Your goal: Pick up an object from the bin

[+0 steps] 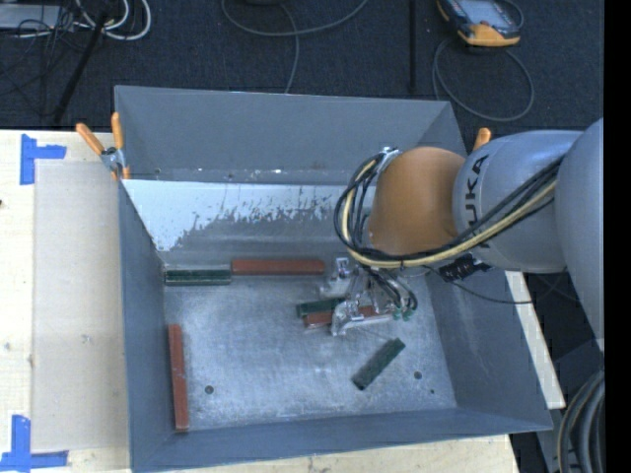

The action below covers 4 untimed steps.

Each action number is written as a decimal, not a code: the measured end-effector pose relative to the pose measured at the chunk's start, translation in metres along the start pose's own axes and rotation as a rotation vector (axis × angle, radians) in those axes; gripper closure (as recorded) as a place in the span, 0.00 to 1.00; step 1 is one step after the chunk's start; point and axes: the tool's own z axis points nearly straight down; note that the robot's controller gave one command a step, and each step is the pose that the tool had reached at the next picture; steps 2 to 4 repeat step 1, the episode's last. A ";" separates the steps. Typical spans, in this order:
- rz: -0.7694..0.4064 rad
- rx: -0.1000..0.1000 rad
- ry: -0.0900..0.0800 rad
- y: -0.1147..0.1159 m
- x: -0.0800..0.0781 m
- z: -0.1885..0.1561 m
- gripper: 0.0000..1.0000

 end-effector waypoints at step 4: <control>0.041 0.002 0.007 0.022 -0.004 -0.171 1.00</control>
Offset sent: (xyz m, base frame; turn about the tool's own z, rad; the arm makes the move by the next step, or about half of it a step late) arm 0.0000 0.0000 0.0000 0.0000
